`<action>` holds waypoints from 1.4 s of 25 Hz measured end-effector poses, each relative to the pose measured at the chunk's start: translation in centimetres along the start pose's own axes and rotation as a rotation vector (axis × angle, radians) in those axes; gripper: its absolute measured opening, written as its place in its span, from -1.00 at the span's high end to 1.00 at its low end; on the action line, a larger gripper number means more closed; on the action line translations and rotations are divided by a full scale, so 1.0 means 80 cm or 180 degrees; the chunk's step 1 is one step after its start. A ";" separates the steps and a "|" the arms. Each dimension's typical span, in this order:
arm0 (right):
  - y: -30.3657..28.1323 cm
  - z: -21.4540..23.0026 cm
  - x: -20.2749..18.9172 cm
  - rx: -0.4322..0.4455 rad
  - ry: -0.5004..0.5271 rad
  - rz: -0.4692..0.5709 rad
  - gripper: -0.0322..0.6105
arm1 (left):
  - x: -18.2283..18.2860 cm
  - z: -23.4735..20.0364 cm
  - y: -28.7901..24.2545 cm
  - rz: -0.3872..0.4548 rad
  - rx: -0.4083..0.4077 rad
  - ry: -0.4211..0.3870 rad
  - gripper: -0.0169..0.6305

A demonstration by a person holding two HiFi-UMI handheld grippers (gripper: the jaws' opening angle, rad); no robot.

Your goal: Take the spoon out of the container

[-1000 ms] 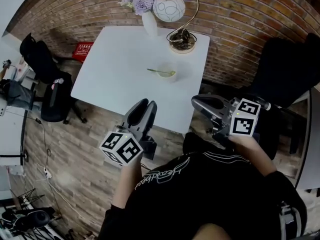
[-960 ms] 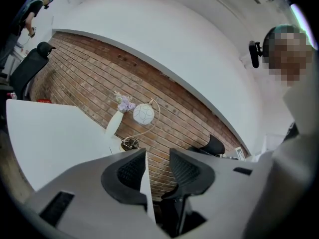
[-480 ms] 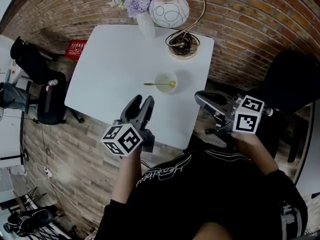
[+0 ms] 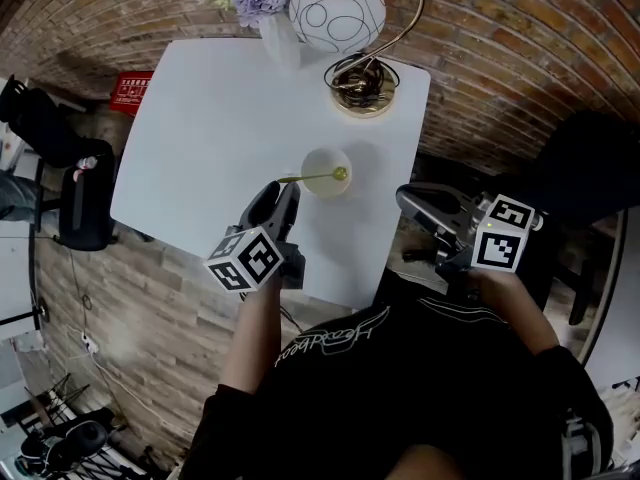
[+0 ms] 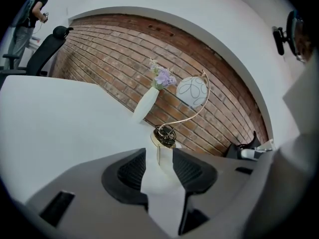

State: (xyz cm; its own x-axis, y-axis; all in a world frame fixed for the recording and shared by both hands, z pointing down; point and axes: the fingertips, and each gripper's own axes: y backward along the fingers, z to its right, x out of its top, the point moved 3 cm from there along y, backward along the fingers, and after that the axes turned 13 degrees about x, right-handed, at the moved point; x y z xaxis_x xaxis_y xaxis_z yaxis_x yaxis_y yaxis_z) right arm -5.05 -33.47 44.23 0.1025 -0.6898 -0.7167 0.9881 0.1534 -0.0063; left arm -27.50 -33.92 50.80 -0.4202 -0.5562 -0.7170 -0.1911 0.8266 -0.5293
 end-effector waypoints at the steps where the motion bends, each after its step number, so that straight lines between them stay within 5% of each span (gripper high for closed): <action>1: 0.000 0.004 -0.001 -0.0014 -0.0016 -0.0009 0.91 | -0.001 -0.001 -0.006 -0.0010 0.0001 -0.0005 0.45; 17: -0.004 0.025 -0.012 -0.0051 -0.0123 -0.0042 0.91 | -0.011 0.004 -0.034 -0.0003 -0.0076 0.0003 0.90; 35: 0.011 -0.001 -0.023 -0.0062 -0.0097 0.0007 0.91 | 0.007 0.021 -0.007 0.0200 -0.0079 -0.0033 0.92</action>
State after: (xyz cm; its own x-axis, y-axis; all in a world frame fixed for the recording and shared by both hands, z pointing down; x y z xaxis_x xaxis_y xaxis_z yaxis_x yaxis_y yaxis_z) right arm -4.39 -32.01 45.47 0.1086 -0.7107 -0.6950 0.9855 0.1687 -0.0185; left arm -26.09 -34.83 49.94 -0.4229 -0.5038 -0.7532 -0.1864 0.8618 -0.4718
